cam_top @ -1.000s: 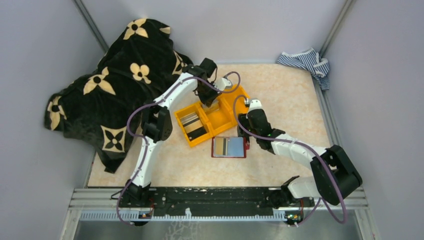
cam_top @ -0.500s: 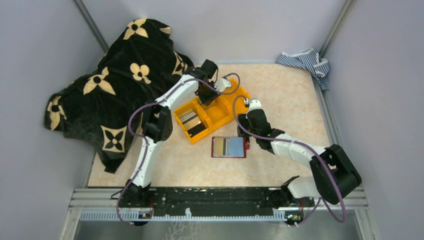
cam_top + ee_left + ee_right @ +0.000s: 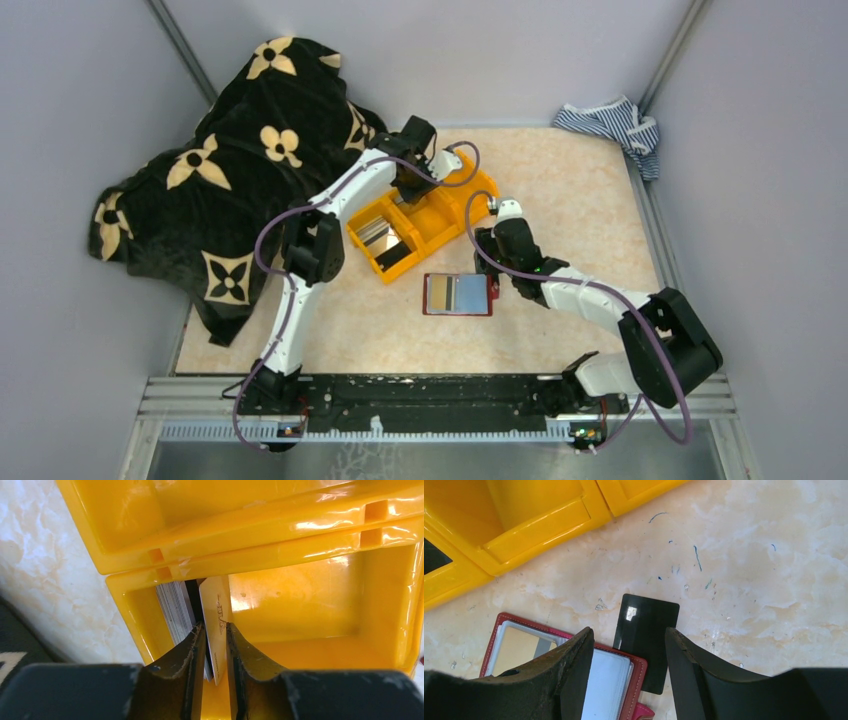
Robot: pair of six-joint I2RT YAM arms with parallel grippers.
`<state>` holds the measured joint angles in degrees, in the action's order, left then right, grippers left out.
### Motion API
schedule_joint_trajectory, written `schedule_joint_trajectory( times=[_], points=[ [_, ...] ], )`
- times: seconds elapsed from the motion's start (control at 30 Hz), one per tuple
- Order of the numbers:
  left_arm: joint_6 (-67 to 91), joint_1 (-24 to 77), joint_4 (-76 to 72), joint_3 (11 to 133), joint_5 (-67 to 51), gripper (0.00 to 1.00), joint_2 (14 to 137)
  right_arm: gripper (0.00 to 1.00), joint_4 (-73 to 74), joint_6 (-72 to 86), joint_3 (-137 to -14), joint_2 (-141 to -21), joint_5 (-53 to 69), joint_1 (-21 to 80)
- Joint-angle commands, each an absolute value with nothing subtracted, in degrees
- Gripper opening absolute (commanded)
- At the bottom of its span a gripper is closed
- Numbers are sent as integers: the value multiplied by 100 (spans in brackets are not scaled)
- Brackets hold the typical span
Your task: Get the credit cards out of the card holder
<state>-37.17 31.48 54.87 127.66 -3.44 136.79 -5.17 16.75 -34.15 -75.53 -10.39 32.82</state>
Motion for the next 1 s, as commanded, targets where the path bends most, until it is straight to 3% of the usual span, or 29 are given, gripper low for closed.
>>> schedule_joint_trajectory(
  times=[0.0,0.6,0.97],
  points=[
    [-3759,3138,5266,12757,14,28,13387,55,-879,1740,-3382,-7585,-1002,3248],
    [-3801,3028,4574,12372,1013,28,13131,55,-957,1775,-3375,-7712,-855,3244],
    [-3641,3007,3733,11809,886,28,12462,55,-992,1808,-3362,-7727,-831,3249]
  ],
)
